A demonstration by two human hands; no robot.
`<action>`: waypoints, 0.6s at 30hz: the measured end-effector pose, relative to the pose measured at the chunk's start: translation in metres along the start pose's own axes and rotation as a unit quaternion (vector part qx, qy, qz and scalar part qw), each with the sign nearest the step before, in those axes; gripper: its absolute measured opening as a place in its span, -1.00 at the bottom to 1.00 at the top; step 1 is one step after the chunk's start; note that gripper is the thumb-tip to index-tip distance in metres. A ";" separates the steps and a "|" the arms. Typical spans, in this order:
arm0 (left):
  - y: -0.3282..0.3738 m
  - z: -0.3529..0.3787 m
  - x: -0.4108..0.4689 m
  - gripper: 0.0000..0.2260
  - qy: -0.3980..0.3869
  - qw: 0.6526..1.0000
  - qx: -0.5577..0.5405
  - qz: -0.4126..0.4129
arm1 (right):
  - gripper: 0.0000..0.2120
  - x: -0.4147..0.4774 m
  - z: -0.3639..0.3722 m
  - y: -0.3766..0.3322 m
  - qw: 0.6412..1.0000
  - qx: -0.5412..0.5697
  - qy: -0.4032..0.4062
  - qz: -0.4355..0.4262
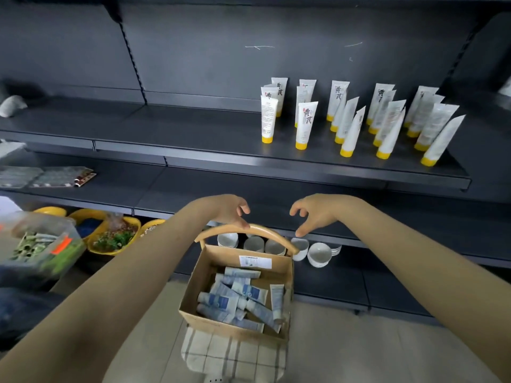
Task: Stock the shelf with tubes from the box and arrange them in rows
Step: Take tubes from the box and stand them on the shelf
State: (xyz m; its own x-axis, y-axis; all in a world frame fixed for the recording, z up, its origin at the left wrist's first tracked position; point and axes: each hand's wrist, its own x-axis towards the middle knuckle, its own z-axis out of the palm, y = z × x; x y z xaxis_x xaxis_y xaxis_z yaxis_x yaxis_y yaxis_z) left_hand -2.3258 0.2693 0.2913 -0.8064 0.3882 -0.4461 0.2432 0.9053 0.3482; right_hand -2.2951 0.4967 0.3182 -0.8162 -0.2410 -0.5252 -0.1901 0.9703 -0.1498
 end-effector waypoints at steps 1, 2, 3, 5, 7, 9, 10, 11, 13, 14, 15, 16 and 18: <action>-0.007 0.001 0.004 -0.54 -0.003 1.000 -0.004 0.003 | -0.38 0.006 0.003 -0.003 1.000 0.008 0.002 0.001; -0.014 0.002 0.009 -0.54 -0.010 1.000 -0.006 0.007 | -0.39 0.012 0.006 -0.006 1.000 0.018 0.004 0.005; -0.022 0.005 0.013 -0.55 -0.019 1.000 -0.007 0.011 | -0.39 0.018 0.011 -0.010 1.000 0.029 0.004 0.009; -0.039 0.013 0.021 -0.55 -0.045 0.999 -0.005 0.014 | -0.43 0.034 0.024 -0.018 0.998 0.052 -0.002 0.016; -0.061 0.026 0.031 -0.54 -0.077 0.997 0.004 0.015 | -0.47 0.052 0.039 -0.025 0.998 0.059 -0.018 0.021; -0.085 0.041 0.042 -0.53 -0.109 0.993 0.029 0.023 | -0.47 0.070 0.054 -0.034 0.997 0.058 -0.038 0.028; -0.095 0.047 0.047 -0.54 -0.123 0.991 0.040 0.026 | -0.45 0.078 0.062 -0.038 0.997 0.060 -0.048 0.032; -0.105 0.054 0.052 -0.55 -0.138 0.989 0.046 0.028 | -0.45 0.086 0.071 -0.041 0.995 0.065 -0.058 0.039; -0.124 0.066 0.062 -0.55 -0.165 0.984 0.055 0.032 | -0.49 0.099 0.088 -0.048 0.992 0.082 -0.076 0.058; -0.133 0.072 0.068 -0.53 -0.173 0.983 0.058 0.034 | -0.50 0.105 0.097 -0.050 0.990 0.095 -0.082 0.071; -0.143 0.079 0.073 -0.51 -0.180 0.981 0.058 0.034 | -0.50 0.109 0.106 -0.052 0.986 0.113 -0.088 0.082; -0.151 0.085 0.076 -0.50 -0.188 0.980 0.054 0.030 | -0.48 0.112 0.114 -0.054 0.983 0.131 -0.092 0.094; -0.165 0.099 0.081 -0.50 -0.207 0.977 0.045 0.028 | -0.49 0.116 0.133 -0.056 0.976 0.158 -0.096 0.118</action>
State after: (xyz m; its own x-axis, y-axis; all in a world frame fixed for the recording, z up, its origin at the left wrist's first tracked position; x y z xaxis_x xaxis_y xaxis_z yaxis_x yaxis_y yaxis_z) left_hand -2.3779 0.1681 0.1157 -0.5078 0.4565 -0.7306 0.3412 0.8853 0.3160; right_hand -2.3065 0.4112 0.1544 -0.6940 -0.0404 -0.7188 0.1939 0.9510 -0.2407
